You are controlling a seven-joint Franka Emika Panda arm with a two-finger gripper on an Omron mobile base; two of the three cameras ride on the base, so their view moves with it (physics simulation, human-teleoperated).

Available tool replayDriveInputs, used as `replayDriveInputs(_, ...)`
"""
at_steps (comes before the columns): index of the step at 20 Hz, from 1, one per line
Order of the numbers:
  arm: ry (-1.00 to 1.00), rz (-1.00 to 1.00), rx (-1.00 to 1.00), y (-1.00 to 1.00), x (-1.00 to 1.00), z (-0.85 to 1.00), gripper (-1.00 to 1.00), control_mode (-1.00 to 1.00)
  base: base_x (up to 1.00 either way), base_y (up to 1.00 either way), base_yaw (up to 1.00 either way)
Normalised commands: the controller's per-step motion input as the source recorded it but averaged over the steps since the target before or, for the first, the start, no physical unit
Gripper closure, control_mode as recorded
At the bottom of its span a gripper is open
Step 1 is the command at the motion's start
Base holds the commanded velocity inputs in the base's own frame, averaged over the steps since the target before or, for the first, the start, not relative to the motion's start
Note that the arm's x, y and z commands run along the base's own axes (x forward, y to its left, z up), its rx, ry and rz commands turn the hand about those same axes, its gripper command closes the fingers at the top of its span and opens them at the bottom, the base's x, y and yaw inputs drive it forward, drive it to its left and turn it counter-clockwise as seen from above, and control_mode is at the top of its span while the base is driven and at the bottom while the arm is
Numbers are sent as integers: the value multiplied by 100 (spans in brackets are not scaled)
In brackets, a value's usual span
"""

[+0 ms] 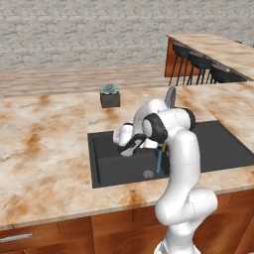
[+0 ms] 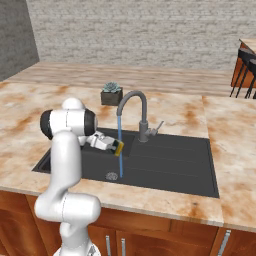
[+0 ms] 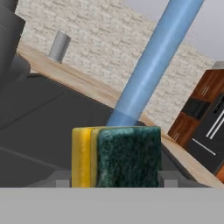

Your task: Soak the sponge with water for a few seconds and then drop it inside the sink.

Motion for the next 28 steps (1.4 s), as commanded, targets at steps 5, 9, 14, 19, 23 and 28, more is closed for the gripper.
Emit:
replayDriveInputs(5,4,0,-5,-4,22,-14,100,-100,0,0,0)
replayDriveInputs(9,1,0,-1,-7,15,-11,100,-100,0,0,0)
replayDriveInputs(14,0,0,0,-7,0,0,100,-100,0,0,0)
replayDriveInputs(19,0,0,0,-4,0,0,100,-100,0,0,0)
replayDriveInputs(23,0,0,0,0,-4,0,100,-100,0,0,0)
replayDriveInputs(28,0,0,0,0,0,0,100,-100,0,0,0)
